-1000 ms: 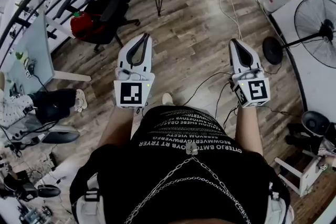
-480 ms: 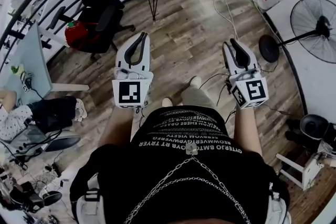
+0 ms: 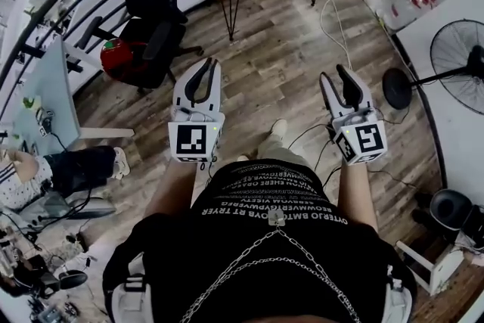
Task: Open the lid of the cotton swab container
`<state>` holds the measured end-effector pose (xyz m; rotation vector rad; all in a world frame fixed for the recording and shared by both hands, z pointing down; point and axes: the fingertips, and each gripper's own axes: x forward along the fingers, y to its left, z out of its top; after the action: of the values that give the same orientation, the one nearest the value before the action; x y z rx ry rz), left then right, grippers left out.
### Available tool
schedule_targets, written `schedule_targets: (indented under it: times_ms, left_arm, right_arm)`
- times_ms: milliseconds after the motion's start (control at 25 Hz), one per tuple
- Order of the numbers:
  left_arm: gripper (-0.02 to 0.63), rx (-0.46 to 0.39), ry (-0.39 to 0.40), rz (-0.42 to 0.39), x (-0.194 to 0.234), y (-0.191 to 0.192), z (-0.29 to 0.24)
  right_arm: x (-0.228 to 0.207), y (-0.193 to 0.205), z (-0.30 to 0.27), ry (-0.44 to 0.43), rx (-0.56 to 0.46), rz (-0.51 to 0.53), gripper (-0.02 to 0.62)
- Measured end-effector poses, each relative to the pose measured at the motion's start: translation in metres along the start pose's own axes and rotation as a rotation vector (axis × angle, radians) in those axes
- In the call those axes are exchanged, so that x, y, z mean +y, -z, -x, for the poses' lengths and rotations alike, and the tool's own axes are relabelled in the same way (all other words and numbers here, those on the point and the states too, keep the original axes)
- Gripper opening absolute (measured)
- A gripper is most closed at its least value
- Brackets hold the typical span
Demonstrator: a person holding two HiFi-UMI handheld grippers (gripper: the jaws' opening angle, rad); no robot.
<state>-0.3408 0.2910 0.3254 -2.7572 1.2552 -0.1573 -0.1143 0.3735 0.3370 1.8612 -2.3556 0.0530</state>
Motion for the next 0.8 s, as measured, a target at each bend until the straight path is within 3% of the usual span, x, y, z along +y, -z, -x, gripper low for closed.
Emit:
schedule_targets:
  times_ms: [160,440,800]
  left_arm:
    - [0.048,0.008,-0.007,0.003,-0.004,0.001,-0.035]
    - [0.146,0.018,-0.005,-0.001,-0.017,0.004,-0.086]
    - [0.178,0.034,0.027,0.004,-0.039,0.011,-0.14]
  right_arm:
    - [-0.026,0.001,-0.021,-0.024,0.007,0.007,0.158]
    - [-0.072,0.009,-0.045,-0.057,0.008,0.011,0.167]
    - [-0.115,0.031,-0.065,-0.088,0.008,-0.041,0.172]
